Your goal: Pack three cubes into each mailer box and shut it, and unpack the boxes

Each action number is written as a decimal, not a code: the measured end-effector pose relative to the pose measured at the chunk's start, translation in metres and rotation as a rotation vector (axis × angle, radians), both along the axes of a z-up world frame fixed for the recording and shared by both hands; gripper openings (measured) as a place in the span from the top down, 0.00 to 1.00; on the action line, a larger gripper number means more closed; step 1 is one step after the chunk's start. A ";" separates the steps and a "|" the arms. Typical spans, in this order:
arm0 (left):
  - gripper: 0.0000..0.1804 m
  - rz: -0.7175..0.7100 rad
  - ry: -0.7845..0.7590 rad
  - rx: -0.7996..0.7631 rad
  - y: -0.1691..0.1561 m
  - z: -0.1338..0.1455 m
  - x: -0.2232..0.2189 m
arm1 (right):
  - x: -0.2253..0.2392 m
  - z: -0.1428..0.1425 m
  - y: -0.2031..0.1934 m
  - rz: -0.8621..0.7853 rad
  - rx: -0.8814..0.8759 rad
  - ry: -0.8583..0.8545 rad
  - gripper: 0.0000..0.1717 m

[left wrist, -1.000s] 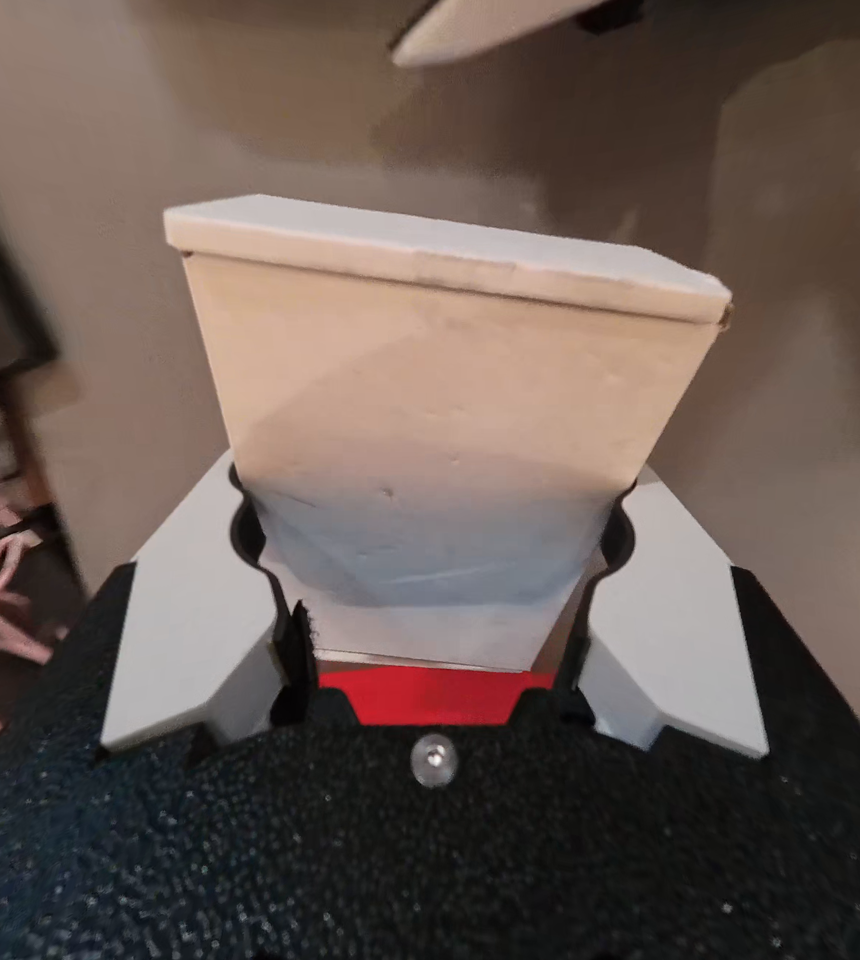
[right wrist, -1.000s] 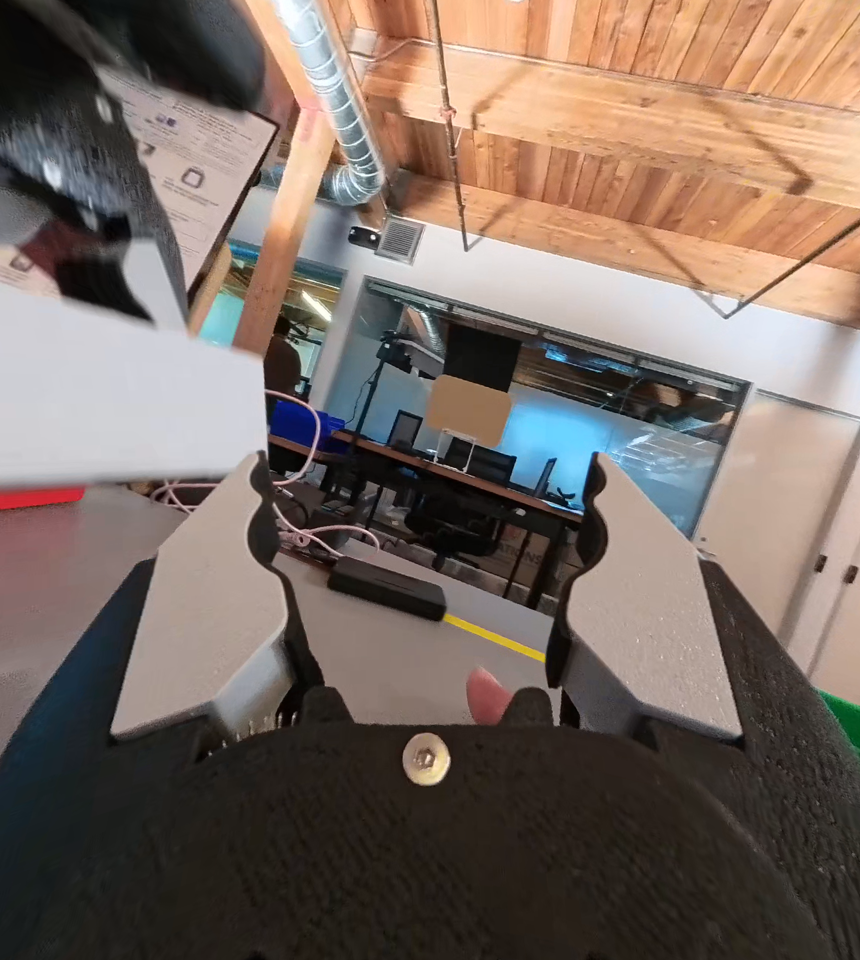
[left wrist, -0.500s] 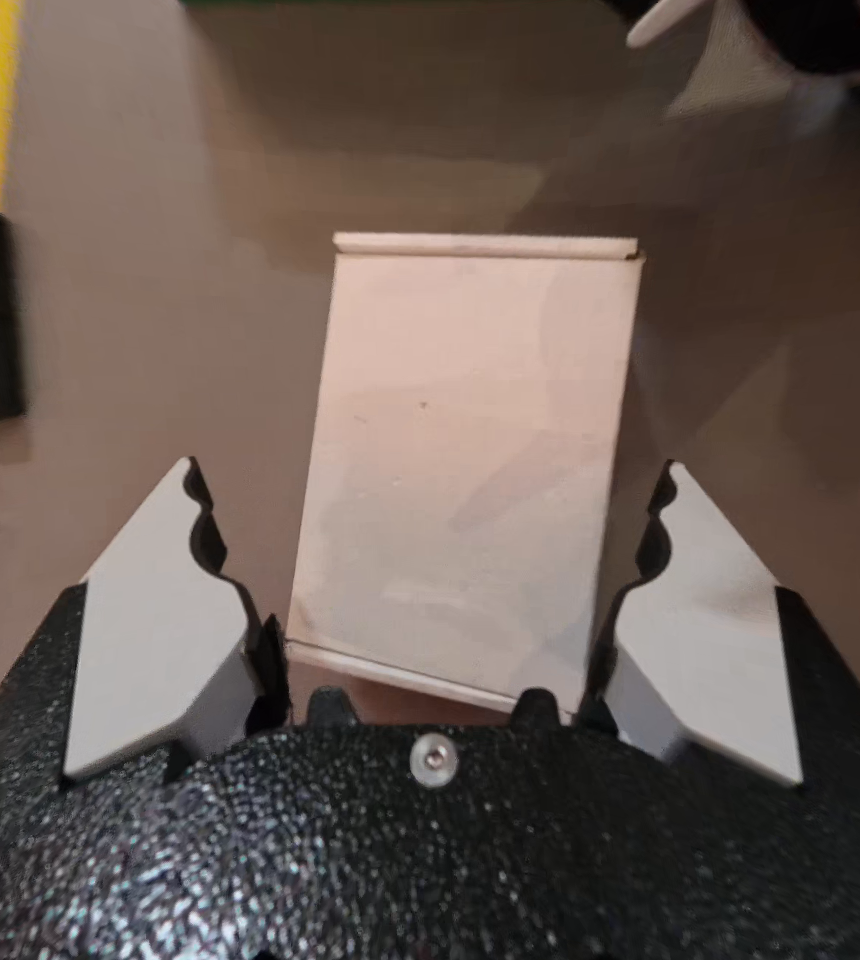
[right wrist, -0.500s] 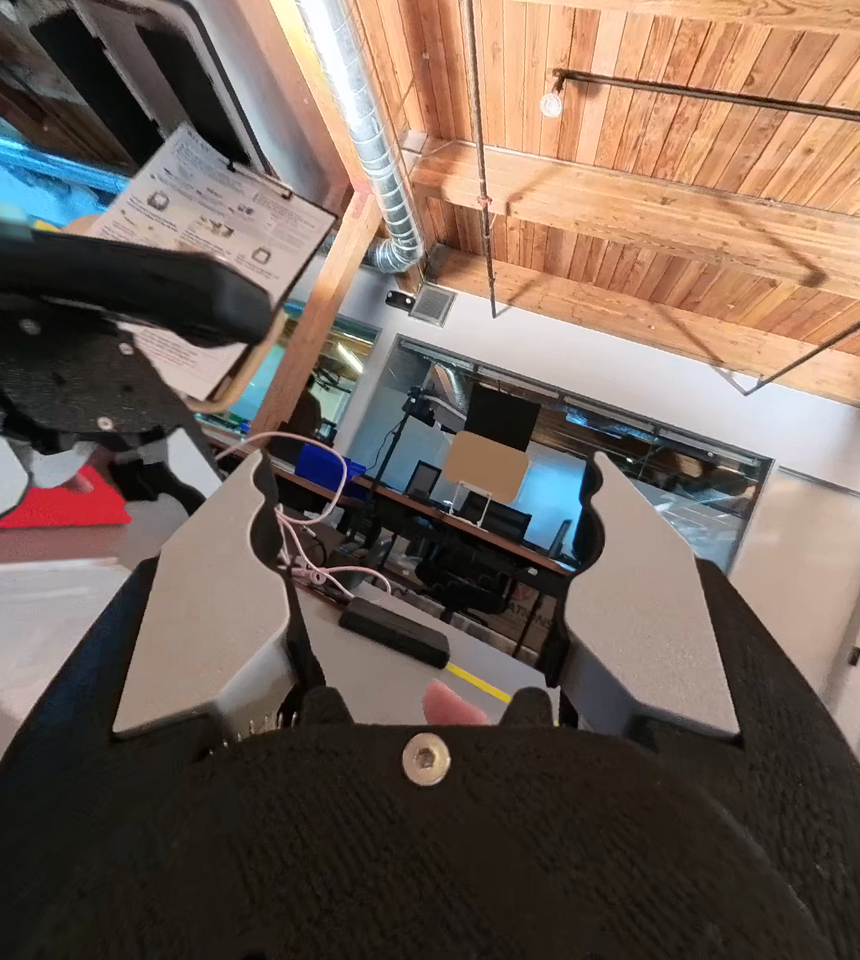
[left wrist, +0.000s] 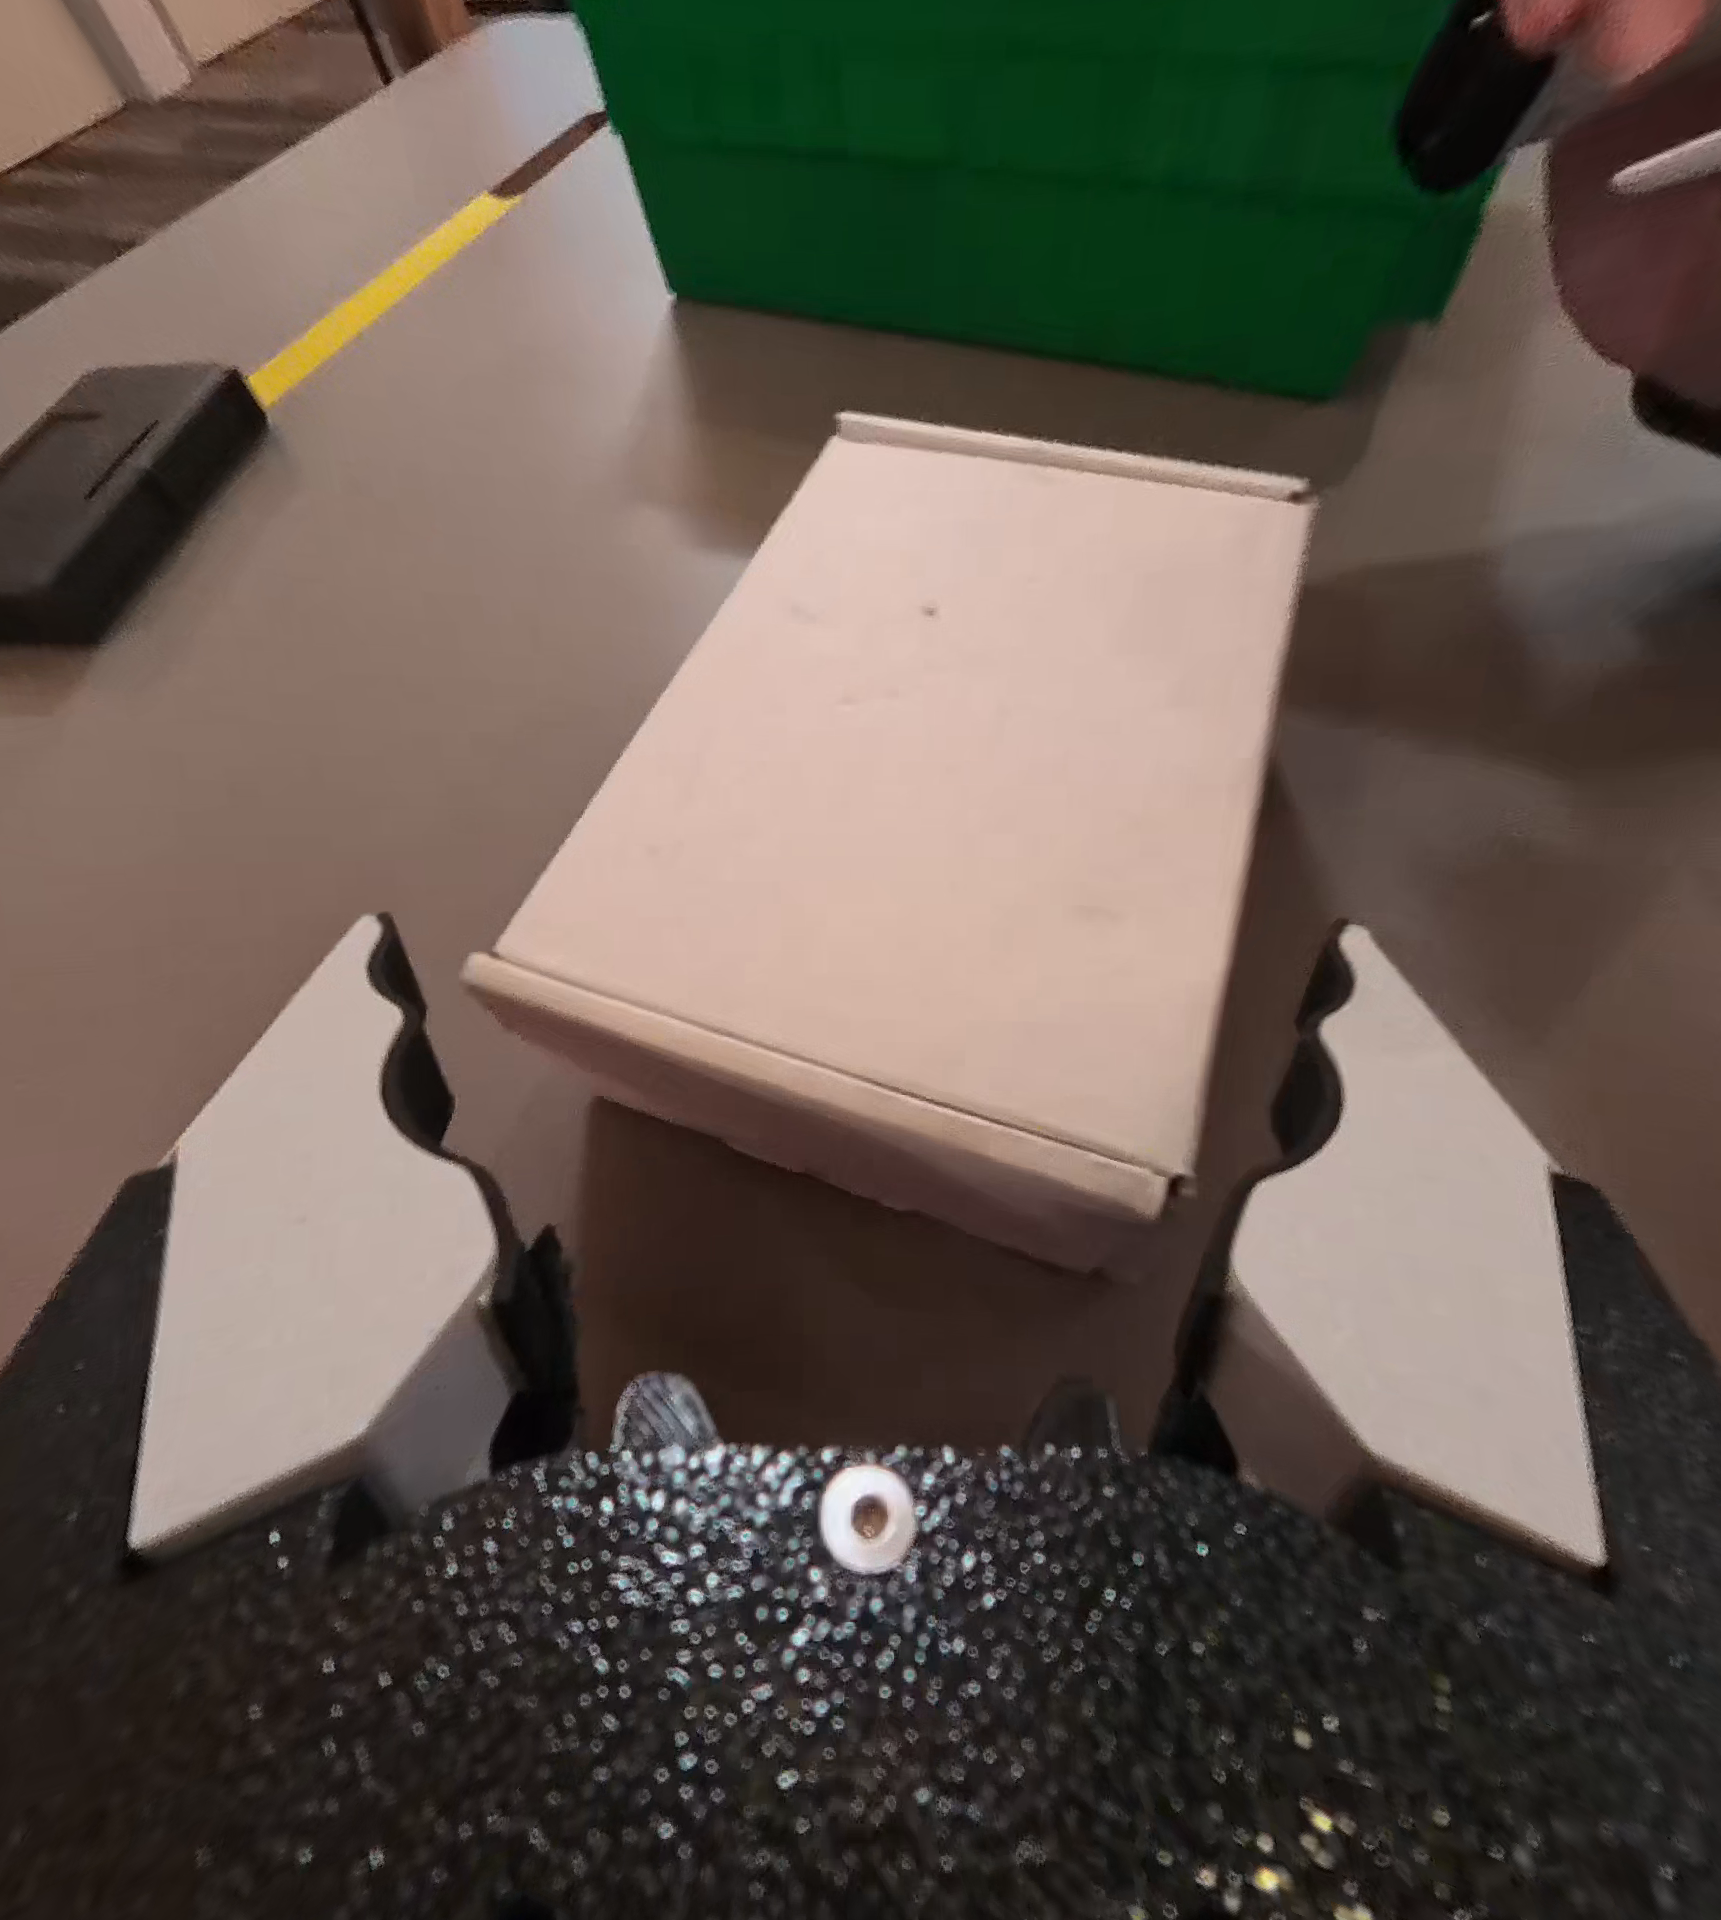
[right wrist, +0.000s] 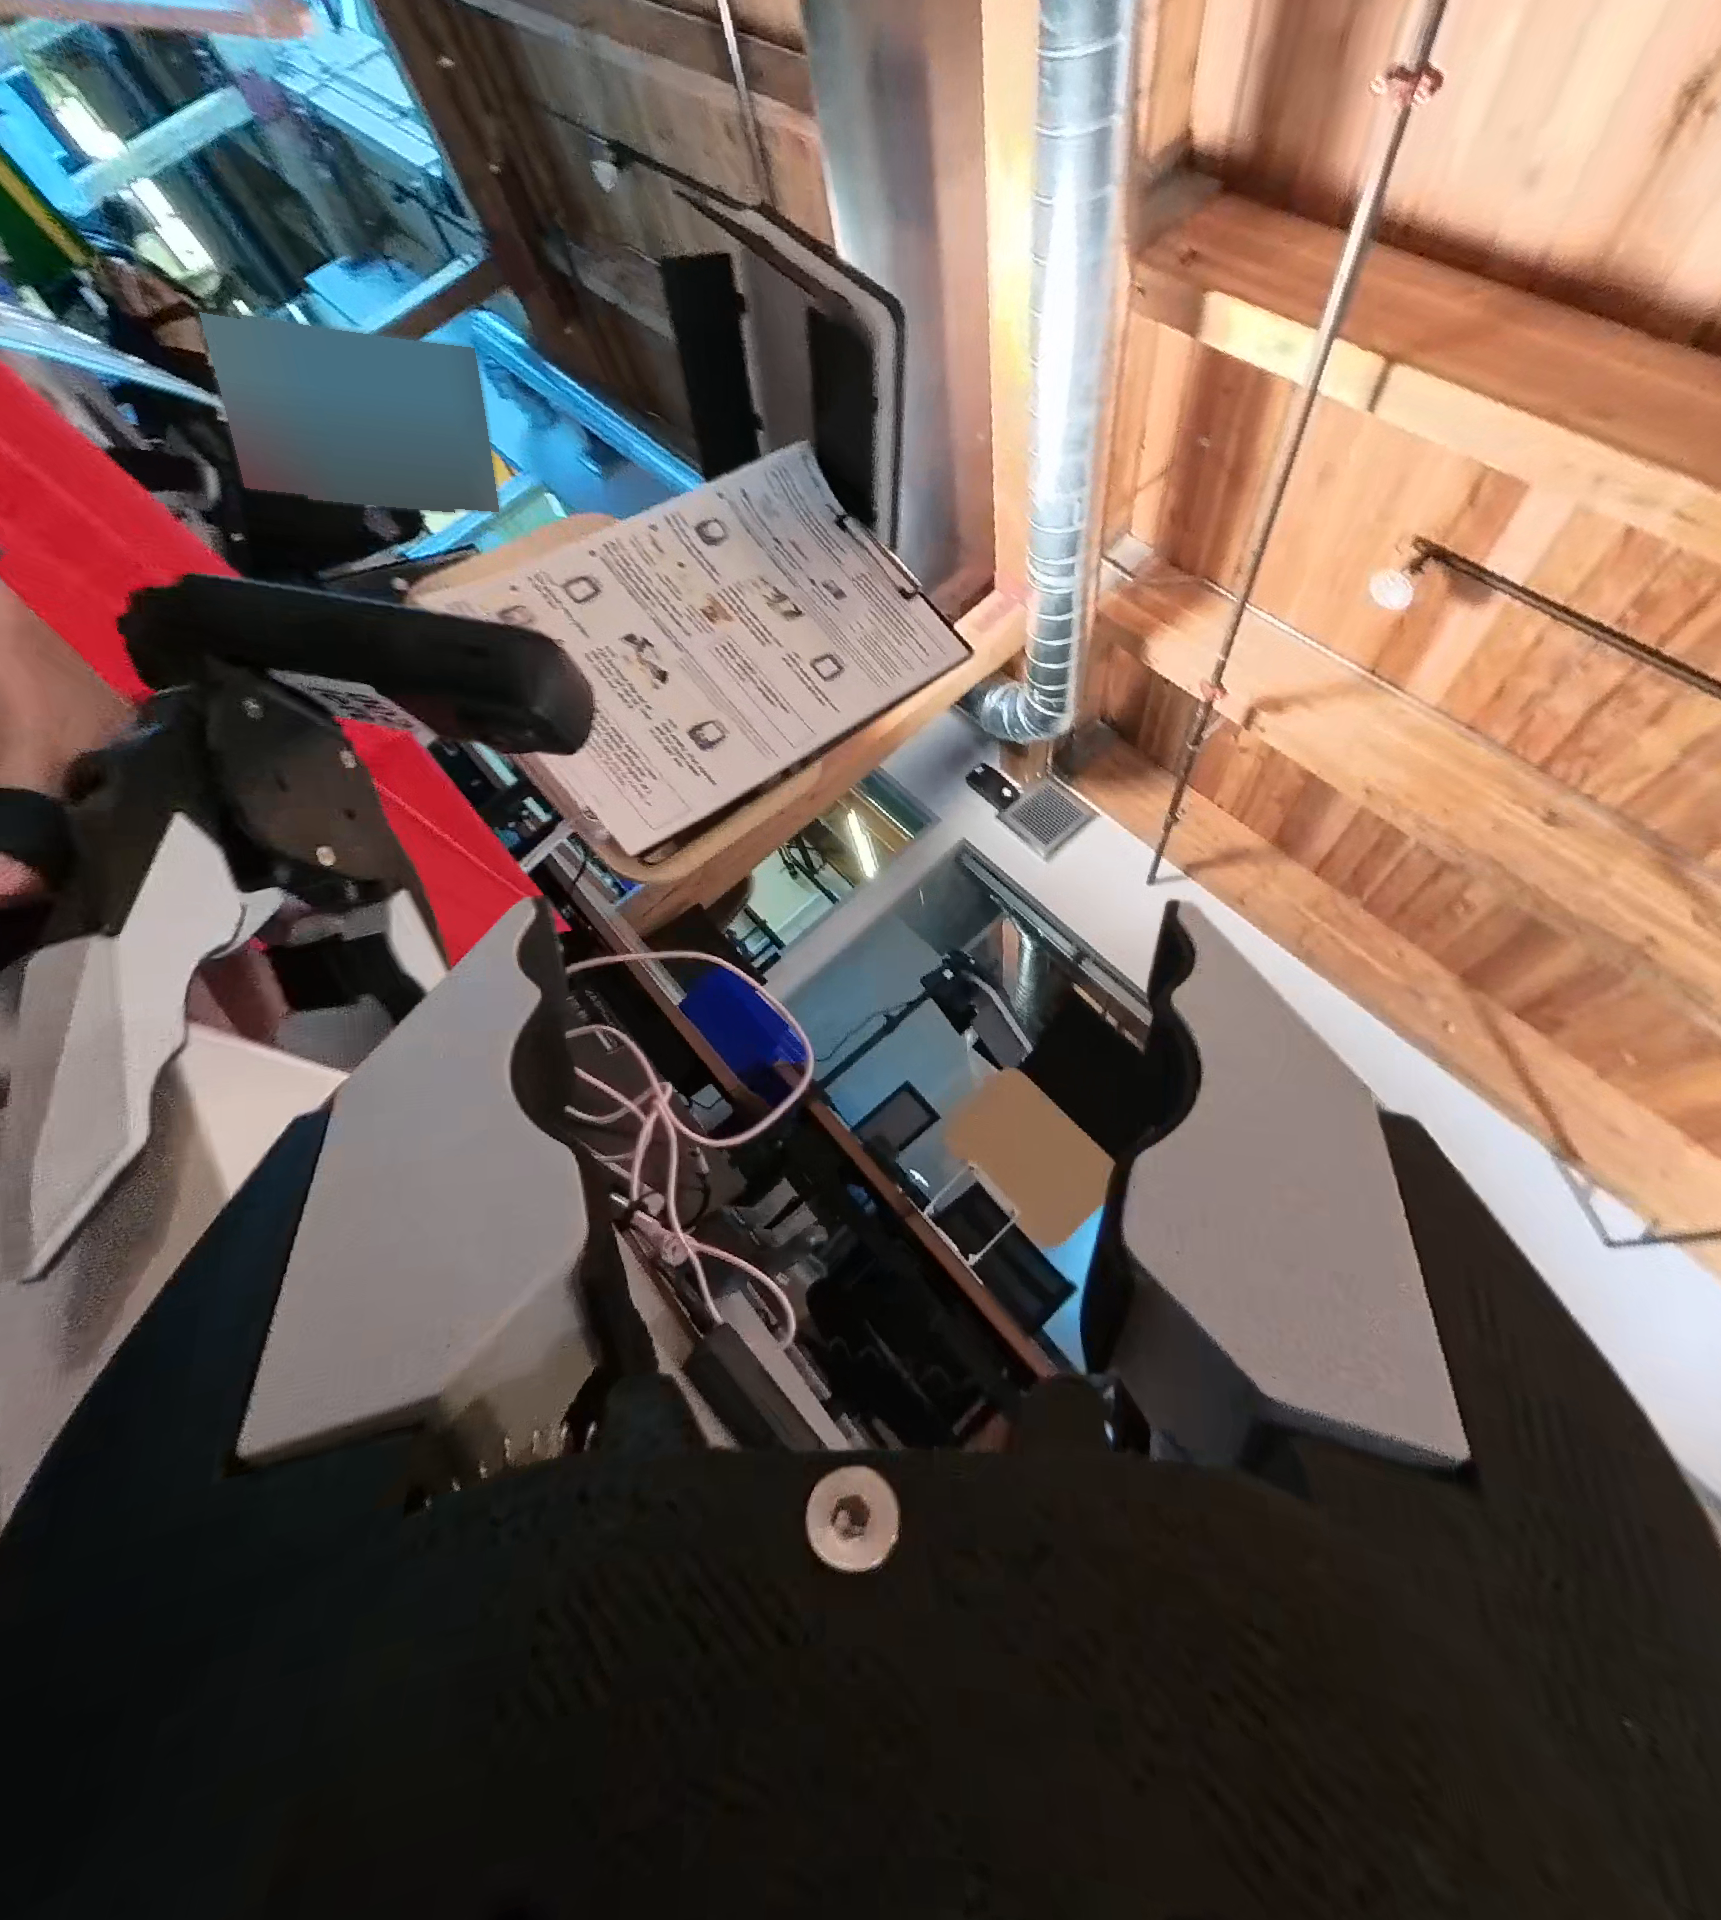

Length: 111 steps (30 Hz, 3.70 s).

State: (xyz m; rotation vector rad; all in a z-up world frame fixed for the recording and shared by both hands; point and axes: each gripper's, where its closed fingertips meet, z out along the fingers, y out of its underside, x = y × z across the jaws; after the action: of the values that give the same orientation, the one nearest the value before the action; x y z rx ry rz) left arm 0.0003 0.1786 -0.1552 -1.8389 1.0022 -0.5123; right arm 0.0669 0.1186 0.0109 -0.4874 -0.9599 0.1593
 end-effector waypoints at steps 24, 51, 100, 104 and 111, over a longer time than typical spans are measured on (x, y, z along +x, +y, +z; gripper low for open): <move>0.21 0.036 -0.192 -0.068 0.005 0.017 -0.007 | -0.014 -0.048 0.023 -0.107 -0.059 -0.293 0.59; 0.29 -0.065 0.117 0.492 -0.016 0.029 0.000 | -0.019 -0.124 0.040 -0.183 -0.159 -0.751 0.60; 0.58 -0.036 0.468 0.700 -0.010 0.021 0.002 | -0.021 -0.053 0.010 -0.304 0.044 -0.569 0.96; 0.36 0.005 0.236 0.423 -0.016 0.029 -0.002 | -0.023 -0.061 0.017 -0.337 0.010 -0.611 1.00; 0.17 0.089 -0.133 0.113 -0.011 0.039 0.004 | -0.018 -0.054 0.022 -0.374 -0.045 -0.601 1.00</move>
State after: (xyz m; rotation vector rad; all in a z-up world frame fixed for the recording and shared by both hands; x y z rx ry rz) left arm 0.0044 0.1676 -0.1160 -1.7169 0.8390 -0.5068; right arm 0.0491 0.1407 -0.0434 -0.7687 -1.4291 -0.3228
